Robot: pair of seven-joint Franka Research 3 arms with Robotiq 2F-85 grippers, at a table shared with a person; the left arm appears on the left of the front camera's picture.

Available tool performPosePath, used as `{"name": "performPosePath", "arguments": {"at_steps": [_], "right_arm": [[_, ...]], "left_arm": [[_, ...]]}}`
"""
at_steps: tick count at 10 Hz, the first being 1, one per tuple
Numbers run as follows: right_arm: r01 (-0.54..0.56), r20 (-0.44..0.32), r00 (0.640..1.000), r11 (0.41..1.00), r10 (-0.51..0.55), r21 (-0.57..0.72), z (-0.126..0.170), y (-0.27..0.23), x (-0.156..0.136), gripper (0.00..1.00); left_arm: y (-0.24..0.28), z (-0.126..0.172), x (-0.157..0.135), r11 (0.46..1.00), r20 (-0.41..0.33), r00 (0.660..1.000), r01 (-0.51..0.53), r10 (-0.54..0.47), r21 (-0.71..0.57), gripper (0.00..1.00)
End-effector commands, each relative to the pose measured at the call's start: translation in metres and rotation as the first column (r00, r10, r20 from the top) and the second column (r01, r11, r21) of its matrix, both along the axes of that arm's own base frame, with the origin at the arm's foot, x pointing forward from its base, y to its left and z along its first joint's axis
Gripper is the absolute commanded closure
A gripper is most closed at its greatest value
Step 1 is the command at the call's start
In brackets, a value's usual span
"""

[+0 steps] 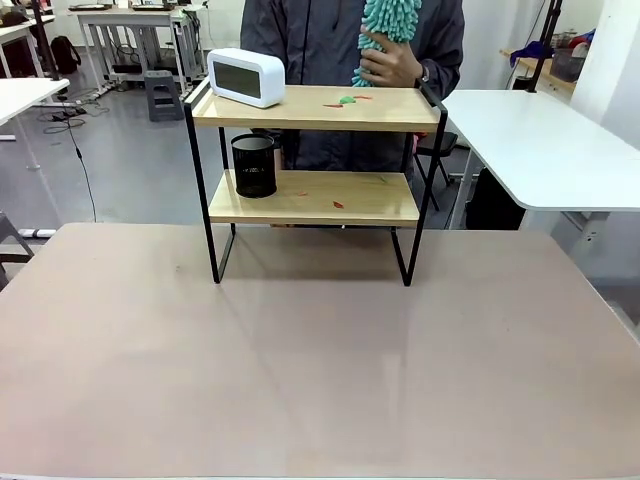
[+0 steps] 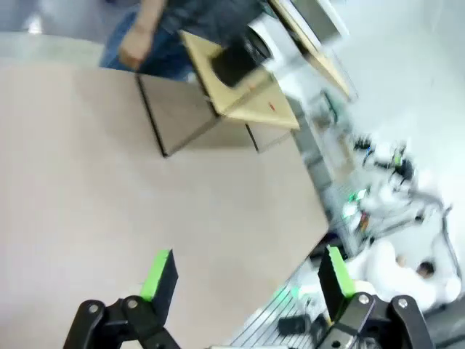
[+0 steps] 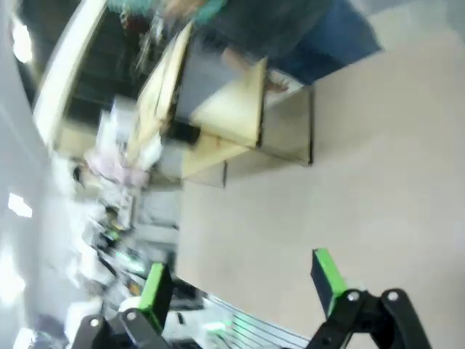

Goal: Clean the shelf.
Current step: Pick up the Duster from the human.

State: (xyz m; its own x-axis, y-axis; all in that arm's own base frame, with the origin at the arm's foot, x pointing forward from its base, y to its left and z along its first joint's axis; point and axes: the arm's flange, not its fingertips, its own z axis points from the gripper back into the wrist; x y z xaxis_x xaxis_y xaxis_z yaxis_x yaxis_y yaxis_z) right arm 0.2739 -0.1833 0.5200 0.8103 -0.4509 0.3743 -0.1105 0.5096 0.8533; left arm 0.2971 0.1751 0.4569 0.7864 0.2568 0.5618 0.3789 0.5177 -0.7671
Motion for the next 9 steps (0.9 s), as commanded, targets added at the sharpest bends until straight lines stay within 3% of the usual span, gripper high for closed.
{"name": "performPosePath", "arguments": {"at_steps": [1,2,9], "right_arm": [[0.270,-0.135,0.962,0.900,-0.238,0.342,-0.097,-0.014,0.020,0.00],[0.000,0.000,1.000,1.000,0.000,0.000,0.000,0.000,0.000,0.00],[0.000,0.000,1.000,1.000,0.000,0.000,0.000,0.000,0.000,0.00]], "left_arm": [[0.003,-0.056,0.040,0.940,-0.067,0.960,-0.281,0.273,-0.194,0.00],[0.000,0.000,0.000,1.000,0.000,1.000,0.000,0.000,0.000,0.00],[0.000,0.000,0.000,1.000,0.000,1.000,0.000,0.000,0.000,0.00]]}}
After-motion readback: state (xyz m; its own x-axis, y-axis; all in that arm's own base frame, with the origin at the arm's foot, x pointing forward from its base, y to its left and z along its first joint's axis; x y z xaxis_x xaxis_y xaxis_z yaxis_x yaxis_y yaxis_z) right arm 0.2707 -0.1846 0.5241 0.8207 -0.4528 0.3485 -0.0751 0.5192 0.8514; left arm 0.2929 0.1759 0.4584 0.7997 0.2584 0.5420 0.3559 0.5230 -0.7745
